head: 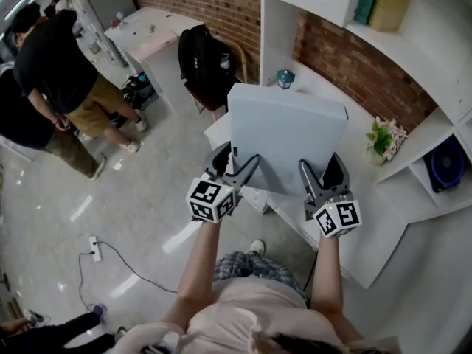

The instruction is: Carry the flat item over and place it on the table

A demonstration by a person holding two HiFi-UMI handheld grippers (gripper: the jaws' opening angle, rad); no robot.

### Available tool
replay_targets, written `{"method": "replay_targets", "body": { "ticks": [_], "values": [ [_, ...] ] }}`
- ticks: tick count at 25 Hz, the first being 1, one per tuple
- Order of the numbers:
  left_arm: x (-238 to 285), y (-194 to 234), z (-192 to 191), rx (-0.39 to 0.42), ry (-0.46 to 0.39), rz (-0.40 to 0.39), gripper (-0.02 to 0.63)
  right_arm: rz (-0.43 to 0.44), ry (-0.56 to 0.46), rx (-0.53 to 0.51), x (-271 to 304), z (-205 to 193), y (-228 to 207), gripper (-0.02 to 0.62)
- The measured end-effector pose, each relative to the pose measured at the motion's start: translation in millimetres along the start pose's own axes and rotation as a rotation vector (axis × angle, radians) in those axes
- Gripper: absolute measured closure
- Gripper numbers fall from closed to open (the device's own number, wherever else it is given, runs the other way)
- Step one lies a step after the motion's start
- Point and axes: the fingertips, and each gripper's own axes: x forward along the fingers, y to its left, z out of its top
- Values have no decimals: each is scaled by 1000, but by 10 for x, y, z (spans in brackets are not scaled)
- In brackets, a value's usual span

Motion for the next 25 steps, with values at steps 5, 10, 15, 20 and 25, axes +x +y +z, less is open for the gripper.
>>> {"method": "replay_targets", "body": {
  "ticks": [5,10,15,20,25],
  "values": [
    [348,169,28,-6,19,-25,293,-32,6,21,259,-38,-235,235],
    [641,361,2,4,40,-36,293,-55,32,27,499,-133,-423,235],
    [856,531,-71,-9,80,-36,293,-71,56,80,713,-282,-578,235],
    [1058,696,-258,-35,135,-30,293,-113,121,145,882,-533,-756,235],
    [1261,877,-513,-84,188,-19,293,-138,194,215,1063,-847,-940,235]
  ]
}}
